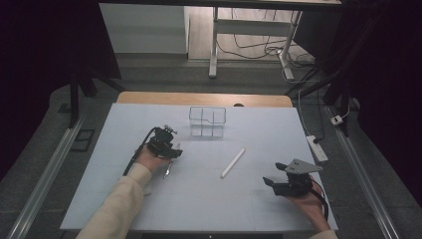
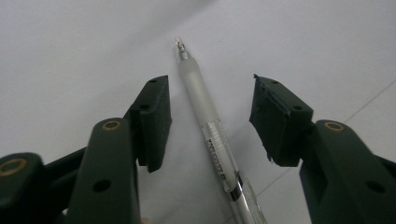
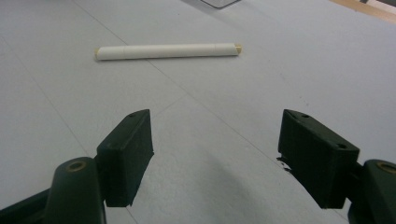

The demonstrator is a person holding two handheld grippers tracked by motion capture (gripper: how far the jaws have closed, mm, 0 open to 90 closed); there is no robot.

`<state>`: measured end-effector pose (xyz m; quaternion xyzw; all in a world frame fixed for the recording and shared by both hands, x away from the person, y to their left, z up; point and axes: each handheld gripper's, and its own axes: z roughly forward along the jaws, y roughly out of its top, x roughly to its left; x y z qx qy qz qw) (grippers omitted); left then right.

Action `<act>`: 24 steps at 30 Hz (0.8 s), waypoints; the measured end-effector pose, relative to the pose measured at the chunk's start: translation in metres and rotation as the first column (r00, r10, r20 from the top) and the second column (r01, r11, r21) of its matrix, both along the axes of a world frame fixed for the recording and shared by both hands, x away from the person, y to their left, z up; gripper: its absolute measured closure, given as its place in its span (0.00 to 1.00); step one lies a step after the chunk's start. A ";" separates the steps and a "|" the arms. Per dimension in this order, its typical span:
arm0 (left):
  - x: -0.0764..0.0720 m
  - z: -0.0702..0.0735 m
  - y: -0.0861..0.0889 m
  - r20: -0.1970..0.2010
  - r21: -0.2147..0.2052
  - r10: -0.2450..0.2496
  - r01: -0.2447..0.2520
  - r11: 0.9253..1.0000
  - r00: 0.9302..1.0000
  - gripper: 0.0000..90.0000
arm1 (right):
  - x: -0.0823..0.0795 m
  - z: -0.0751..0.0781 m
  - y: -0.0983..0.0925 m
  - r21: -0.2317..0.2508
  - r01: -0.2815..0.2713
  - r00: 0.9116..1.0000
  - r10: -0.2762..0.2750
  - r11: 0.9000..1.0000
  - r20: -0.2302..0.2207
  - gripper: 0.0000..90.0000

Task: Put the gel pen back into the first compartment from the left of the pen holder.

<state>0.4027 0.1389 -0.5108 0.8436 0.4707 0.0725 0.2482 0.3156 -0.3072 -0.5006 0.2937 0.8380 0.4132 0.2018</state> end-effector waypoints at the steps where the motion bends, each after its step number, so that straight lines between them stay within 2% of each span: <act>1: 0.001 -0.001 0.000 -0.005 0.001 0.000 0.000 1.000 1.000 0.55 | 0.000 0.000 0.000 -0.003 0.001 1.000 -0.001 1.000 -0.001 0.28; 9: 0.004 -0.007 -0.003 -0.022 0.022 0.006 -0.005 1.000 1.000 0.61 | 0.001 -0.001 0.000 -0.003 -0.002 1.000 0.002 1.000 -0.005 0.28; 15: 0.003 -0.007 -0.006 -0.006 0.061 0.025 -0.024 0.998 1.000 0.72 | 0.001 -0.002 0.001 -0.007 0.005 1.000 -0.005 1.000 -0.002 0.28; 21: 0.002 -0.005 -0.010 -0.015 0.080 0.021 -0.020 0.997 1.000 0.86 | 0.001 -0.001 0.000 -0.017 0.007 1.000 -0.007 1.000 0.004 0.28; 24: 0.003 -0.005 -0.011 -0.019 0.087 0.025 -0.023 0.996 1.000 0.88 | 0.001 -0.001 0.001 -0.012 0.010 1.000 -0.010 1.000 0.003 0.28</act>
